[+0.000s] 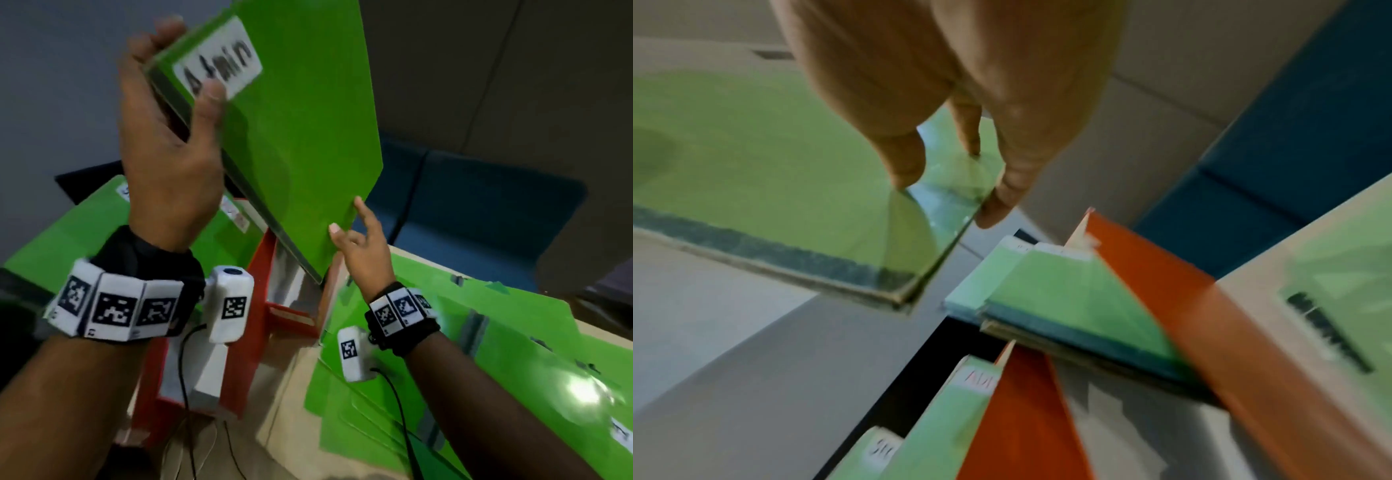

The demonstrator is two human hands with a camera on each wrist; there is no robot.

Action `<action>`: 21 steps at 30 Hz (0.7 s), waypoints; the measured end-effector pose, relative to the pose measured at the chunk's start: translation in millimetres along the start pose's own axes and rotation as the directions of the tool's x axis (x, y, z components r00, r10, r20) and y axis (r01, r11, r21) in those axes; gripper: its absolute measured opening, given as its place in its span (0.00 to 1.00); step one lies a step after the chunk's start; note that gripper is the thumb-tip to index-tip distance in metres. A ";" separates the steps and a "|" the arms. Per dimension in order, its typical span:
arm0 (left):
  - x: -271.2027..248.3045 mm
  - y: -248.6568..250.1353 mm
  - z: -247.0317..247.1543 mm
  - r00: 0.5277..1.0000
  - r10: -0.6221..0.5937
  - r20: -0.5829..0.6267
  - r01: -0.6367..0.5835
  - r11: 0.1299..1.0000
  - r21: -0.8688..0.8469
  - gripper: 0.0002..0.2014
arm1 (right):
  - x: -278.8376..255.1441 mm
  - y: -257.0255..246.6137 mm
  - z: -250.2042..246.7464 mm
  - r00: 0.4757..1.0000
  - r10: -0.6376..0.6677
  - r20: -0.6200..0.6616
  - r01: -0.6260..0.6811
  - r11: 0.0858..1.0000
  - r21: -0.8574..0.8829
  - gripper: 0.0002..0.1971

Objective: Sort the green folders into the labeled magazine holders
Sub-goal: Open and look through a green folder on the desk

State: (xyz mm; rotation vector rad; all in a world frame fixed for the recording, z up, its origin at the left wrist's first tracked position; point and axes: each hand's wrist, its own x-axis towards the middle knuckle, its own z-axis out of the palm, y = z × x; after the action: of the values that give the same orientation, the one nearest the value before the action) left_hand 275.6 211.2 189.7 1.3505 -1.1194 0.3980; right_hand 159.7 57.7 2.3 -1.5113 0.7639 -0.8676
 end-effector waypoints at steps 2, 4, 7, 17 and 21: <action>8.2 -14.1 -23.7 0.999 -0.022 -0.025 0.024 0.997 0.075 0.26 | -1.6 -2.8 27.1 0.999 -0.044 0.032 0.044 0.999 0.029 0.33; 11.8 -24.8 -48.6 0.999 -0.023 -0.035 0.030 0.974 0.225 0.35 | -3.4 -4.9 53.8 0.990 -0.040 0.133 0.033 0.998 0.059 0.35; 11.9 -32.0 -80.8 0.998 0.006 -0.066 0.016 0.945 0.327 0.35 | -2.6 -4.5 92.4 0.962 -0.033 0.272 0.013 0.997 0.077 0.36; -7.7 -60.7 -147.4 0.985 -0.090 -0.147 0.138 0.923 0.359 0.33 | -21.5 4.2 166.4 0.868 0.061 0.493 -0.061 0.998 -0.015 0.38; -20.6 -81.7 -151.7 0.971 -0.189 -0.147 0.227 0.920 0.319 0.32 | -25.3 7.4 176.9 0.855 0.134 0.502 -0.063 0.986 -0.155 0.36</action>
State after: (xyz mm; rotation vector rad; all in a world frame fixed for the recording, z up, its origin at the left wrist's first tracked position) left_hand 391.5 334.8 152.2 1.7064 -0.8258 0.5173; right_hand 298.9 168.4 -16.5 -1.7049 0.5017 -0.3081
